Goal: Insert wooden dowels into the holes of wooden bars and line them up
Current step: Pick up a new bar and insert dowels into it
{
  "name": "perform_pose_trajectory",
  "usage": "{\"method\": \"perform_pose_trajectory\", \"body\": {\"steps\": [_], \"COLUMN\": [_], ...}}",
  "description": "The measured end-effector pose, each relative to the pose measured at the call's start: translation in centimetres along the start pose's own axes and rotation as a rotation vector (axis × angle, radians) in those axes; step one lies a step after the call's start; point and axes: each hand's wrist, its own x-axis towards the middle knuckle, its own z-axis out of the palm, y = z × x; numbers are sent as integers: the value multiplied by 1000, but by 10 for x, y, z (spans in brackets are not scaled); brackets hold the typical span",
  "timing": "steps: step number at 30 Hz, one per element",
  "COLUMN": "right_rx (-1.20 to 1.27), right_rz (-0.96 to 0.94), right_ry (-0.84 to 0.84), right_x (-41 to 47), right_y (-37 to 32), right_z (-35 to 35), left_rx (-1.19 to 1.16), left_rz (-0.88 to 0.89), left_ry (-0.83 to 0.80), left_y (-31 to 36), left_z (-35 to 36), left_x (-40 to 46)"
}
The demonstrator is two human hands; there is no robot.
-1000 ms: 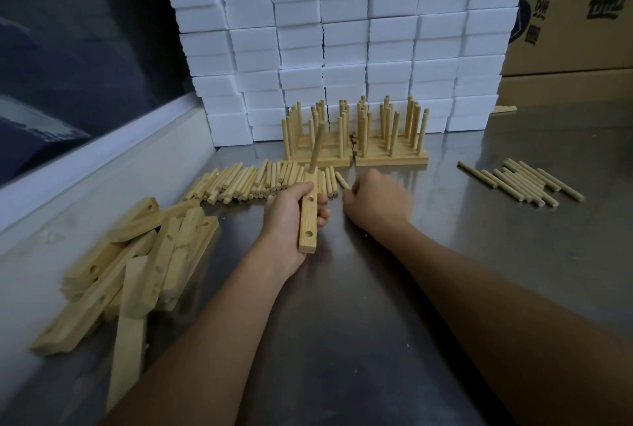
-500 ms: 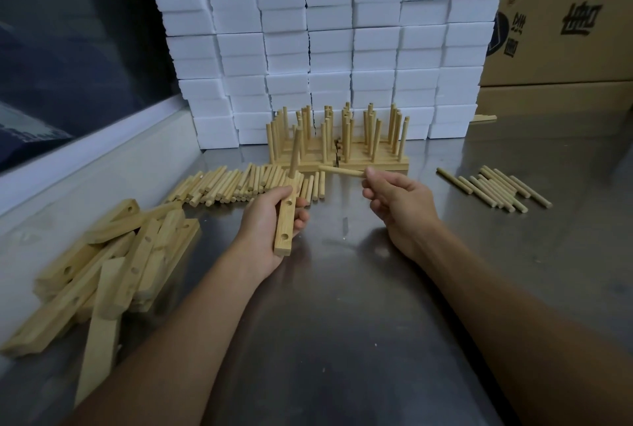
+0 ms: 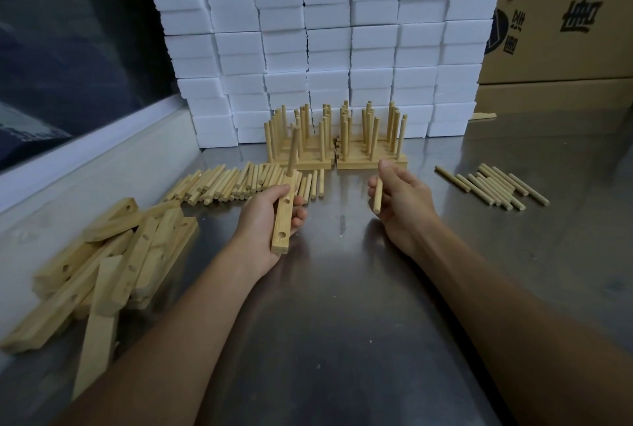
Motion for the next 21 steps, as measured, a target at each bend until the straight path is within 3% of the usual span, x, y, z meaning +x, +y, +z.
{"method": "perform_pose_trajectory", "body": {"steps": [5, 13, 21], "right_rx": [19, 318, 134], "right_rz": [20, 120, 120], "right_ry": [51, 127, 35], "right_x": [1, 4, -3], "right_y": [0, -5, -5], "right_z": [2, -3, 4], "left_rx": [-1, -13, -4], "left_rz": [1, -10, -11], "left_ry": [-4, -14, -12], "left_y": [0, 0, 0], "left_z": [-1, 0, -1], "left_x": [0, 0, 1]}}
